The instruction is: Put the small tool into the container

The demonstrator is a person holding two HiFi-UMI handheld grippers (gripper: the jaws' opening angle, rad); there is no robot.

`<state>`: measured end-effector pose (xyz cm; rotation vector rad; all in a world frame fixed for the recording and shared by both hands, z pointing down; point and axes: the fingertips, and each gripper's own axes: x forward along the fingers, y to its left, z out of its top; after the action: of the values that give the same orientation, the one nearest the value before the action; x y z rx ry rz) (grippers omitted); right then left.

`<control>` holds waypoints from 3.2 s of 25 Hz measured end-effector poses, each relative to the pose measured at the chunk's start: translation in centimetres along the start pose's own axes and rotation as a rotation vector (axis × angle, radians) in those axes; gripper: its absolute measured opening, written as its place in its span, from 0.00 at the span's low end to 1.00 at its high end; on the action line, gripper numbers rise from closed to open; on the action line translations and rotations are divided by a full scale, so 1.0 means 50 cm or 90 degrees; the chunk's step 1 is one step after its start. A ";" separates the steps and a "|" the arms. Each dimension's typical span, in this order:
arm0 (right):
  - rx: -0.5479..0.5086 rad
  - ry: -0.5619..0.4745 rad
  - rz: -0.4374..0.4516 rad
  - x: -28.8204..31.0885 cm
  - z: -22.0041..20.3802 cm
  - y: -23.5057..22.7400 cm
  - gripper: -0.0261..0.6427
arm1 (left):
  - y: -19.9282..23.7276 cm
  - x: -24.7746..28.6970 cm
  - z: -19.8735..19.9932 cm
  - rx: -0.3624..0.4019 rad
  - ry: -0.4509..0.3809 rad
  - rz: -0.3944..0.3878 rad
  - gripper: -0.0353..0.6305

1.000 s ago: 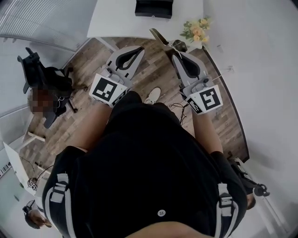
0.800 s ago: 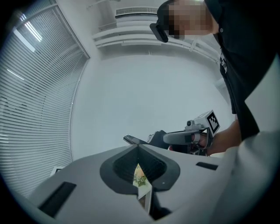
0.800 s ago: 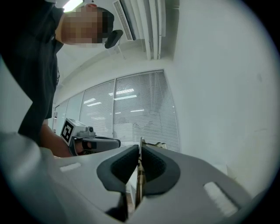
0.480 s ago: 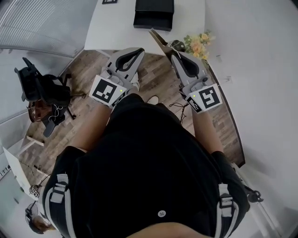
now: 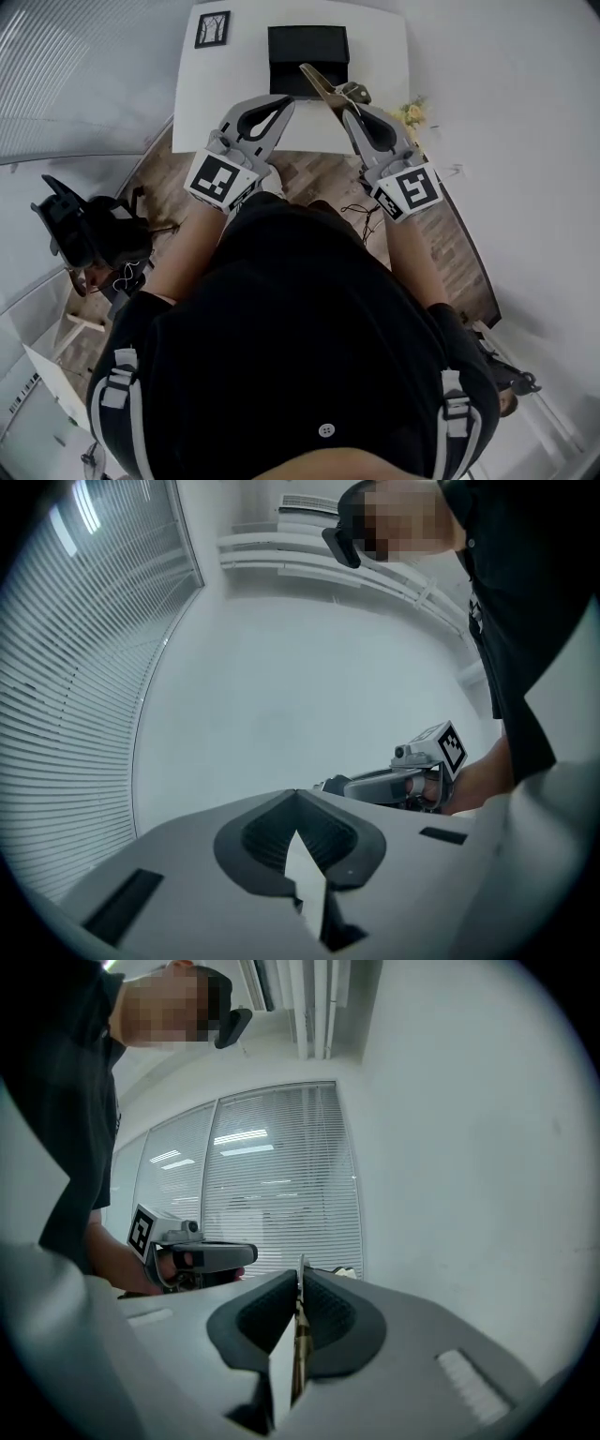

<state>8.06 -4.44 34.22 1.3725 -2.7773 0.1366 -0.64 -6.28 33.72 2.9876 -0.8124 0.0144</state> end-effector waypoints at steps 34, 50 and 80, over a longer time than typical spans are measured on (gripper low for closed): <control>-0.036 0.225 0.084 0.288 -0.269 -0.229 0.09 | 0.268 0.165 -0.170 -0.046 0.035 0.034 0.06; -0.074 0.304 0.167 0.341 -0.377 -0.226 0.09 | 0.302 0.203 -0.234 -0.044 0.043 0.086 0.06; -0.070 0.455 0.197 0.373 -0.620 -0.208 0.09 | 0.307 0.199 -0.291 -0.060 0.089 0.103 0.06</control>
<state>4.89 -22.46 67.14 0.6668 -2.3055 0.3879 0.23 -23.85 49.12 2.7882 -1.0049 0.1828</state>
